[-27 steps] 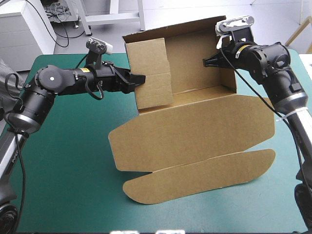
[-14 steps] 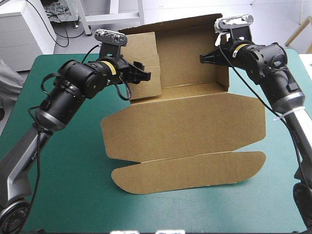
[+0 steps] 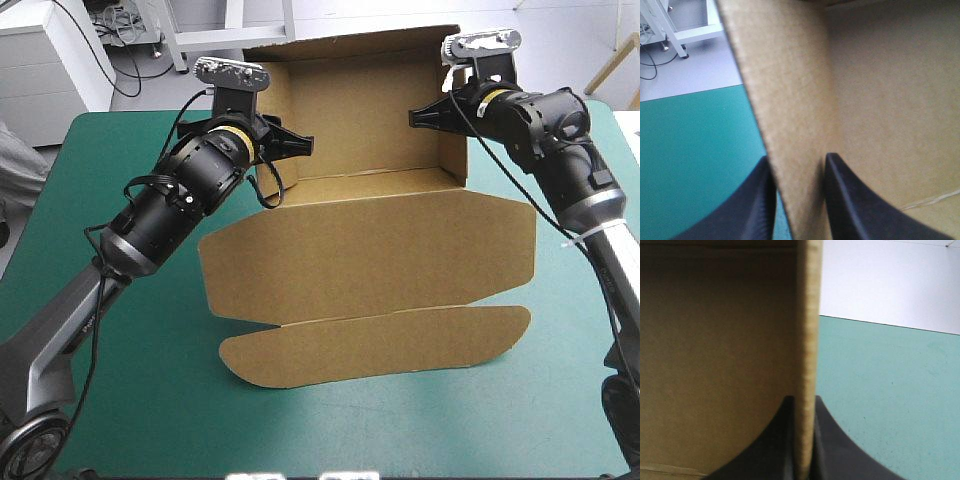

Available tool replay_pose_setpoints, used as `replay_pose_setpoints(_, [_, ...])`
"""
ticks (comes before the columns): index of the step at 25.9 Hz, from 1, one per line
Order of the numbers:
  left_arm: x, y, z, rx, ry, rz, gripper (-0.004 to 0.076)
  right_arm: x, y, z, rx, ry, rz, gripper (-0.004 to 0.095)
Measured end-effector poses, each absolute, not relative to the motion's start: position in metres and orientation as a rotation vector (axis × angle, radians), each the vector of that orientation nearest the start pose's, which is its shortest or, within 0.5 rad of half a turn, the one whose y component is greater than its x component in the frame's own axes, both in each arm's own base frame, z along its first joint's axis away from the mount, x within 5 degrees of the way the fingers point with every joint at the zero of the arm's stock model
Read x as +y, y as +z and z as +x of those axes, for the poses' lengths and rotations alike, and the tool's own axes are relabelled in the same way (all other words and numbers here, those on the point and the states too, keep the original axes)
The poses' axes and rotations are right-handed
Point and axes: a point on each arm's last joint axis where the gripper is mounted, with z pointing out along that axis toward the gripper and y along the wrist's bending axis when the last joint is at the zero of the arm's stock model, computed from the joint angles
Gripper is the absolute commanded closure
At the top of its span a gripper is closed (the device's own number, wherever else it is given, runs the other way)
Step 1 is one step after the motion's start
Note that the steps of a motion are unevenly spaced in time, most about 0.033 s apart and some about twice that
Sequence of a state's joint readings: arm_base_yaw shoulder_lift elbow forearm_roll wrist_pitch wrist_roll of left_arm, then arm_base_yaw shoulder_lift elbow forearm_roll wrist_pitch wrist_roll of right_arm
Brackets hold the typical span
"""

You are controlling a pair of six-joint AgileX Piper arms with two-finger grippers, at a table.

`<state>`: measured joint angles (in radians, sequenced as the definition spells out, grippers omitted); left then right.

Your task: Fold the box

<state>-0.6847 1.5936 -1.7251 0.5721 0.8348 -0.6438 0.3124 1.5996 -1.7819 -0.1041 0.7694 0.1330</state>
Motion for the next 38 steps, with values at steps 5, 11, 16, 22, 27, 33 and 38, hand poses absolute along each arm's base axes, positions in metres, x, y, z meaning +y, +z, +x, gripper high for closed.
replay_pose_setpoints(5, [-0.196,0.438,0.300,2.046,-0.124,0.203,0.0716,0.105,0.448,0.347,2.065,0.154,-0.217,0.0922])
replay_pose_setpoints(11, [-0.196,0.439,0.300,2.043,-0.117,0.208,0.0716,0.105,0.447,0.346,2.083,0.163,-0.215,0.0922])
replay_pose_setpoints(16, [-0.191,0.433,0.306,2.079,-0.114,0.225,0.0716,0.105,0.442,0.345,2.129,0.163,-0.217,0.0922])
replay_pose_setpoints(22, [-0.181,0.400,0.336,2.233,-0.132,0.233,0.0717,0.113,0.408,0.363,2.288,0.169,-0.219,0.0922])
replay_pose_setpoints(27, [-0.183,0.359,0.355,2.388,-0.036,0.279,0.0717,0.126,0.355,0.388,2.475,0.201,-0.236,0.0927])
replay_pose_setpoints(33, [-0.190,0.317,0.369,2.532,0.033,0.339,0.0717,0.133,0.307,0.404,2.651,0.202,-0.250,0.0927])
replay_pose_setpoints(38, [-0.192,0.295,0.377,2.617,0.022,0.332,0.0717,0.133,0.297,0.405,2.701,0.187,-0.258,0.0927])
